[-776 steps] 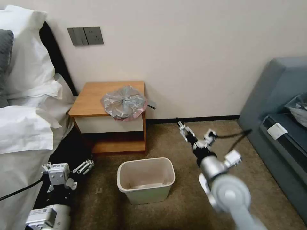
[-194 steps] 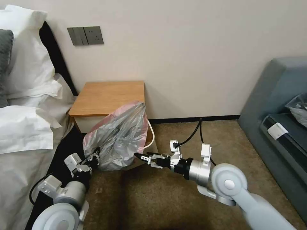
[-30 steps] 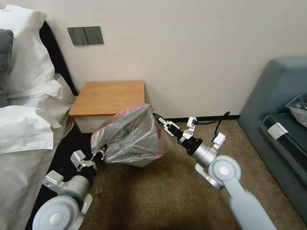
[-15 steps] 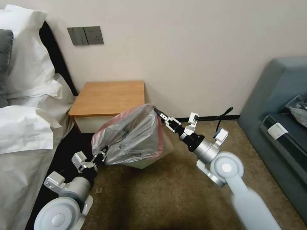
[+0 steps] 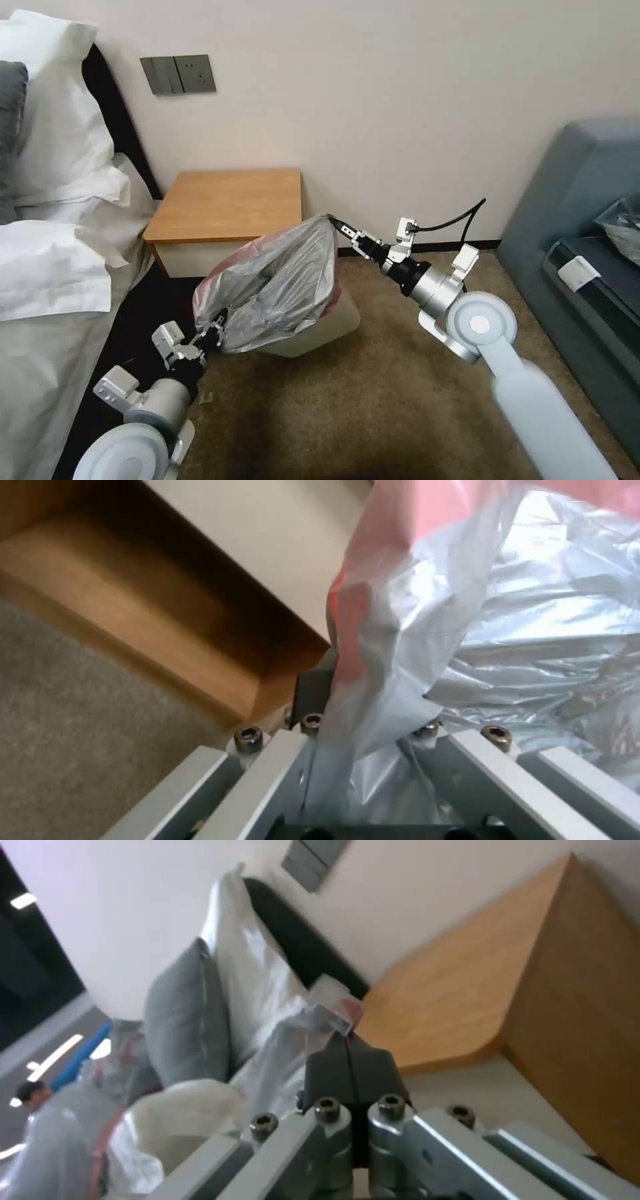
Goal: Pick up the garbage bag from the table and place it over the trash can.
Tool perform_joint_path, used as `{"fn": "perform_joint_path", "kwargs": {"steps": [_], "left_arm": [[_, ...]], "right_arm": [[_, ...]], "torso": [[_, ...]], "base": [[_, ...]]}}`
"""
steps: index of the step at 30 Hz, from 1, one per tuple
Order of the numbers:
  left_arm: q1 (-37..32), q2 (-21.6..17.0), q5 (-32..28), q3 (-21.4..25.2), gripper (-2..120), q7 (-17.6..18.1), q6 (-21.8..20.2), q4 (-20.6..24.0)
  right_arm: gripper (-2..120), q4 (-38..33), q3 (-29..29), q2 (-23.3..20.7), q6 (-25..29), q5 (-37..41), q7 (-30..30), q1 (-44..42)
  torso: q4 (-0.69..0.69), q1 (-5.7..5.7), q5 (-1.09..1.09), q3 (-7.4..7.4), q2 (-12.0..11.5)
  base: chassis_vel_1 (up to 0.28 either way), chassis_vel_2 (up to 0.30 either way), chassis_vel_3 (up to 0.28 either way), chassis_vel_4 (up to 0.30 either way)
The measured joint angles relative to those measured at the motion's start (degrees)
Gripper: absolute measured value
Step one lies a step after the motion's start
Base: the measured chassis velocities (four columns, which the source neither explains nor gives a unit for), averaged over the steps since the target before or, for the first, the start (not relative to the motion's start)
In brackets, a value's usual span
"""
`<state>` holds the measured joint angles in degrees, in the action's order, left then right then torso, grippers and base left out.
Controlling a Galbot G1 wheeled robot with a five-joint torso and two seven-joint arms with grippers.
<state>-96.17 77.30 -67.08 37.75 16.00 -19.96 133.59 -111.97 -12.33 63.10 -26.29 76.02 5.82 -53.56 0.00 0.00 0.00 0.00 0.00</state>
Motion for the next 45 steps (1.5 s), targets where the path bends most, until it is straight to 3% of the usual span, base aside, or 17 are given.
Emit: {"fn": "perform_joint_path", "kwargs": {"steps": [5,15,31,38,40,45], "left_arm": [[-0.08,0.34,0.09,0.43,6,-2.84,0.08,0.1],[0.03,1.02,-1.33,1.25,6,-6.19,0.73,-0.28],[0.34,1.63,-5.27,1.88,6,-7.39,0.3,-0.89],[0.76,1.38,-3.99,2.18,6,-5.85,0.66,-1.06],[0.83,1.31,-3.75,2.22,6,-5.73,0.66,-1.11],[1.12,0.61,2.26,2.05,6,-6.27,1.33,-1.85]], "right_arm": [[0,0.76,1.04,-2.34,-1.62,-1.54,-2.01,1.02],[0,-0.22,0.77,-7.58,-2.78,-3.38,-0.5,-0.26],[1,0.13,1.38,-8.31,-0.9,-9.77,3.79,-1.01],[28,-2.65,-2.29,-9.95,-0.34,-8.43,2.74,-5.26],[30,-3.19,-2.86,-10.13,-0.18,-7.99,2.4,-5.95],[50,-6.38,-6.7,-10.77,0.67,-6.33,1.72,-8.7]], "torso": [[0.0,0.0,0.0,0.0,0.0],[0.0,0.0,0.0,0.0,0.0],[0.0,0.0,0.0,0.0,0.0],[-0.01,0.0,0.0,0.0,0.0],[-0.01,0.0,0.0,0.0,0.0],[0.0,0.0,0.01,0.0,0.0]], "base": [[0.0,0.0,0.0,0.0],[0.0,0.0,0.0,0.0],[0.0,0.0,0.0,0.0],[0.0,0.0,0.0,0.0],[0.0,0.0,0.0,0.0],[0.0,0.0,0.0,0.0]]}}
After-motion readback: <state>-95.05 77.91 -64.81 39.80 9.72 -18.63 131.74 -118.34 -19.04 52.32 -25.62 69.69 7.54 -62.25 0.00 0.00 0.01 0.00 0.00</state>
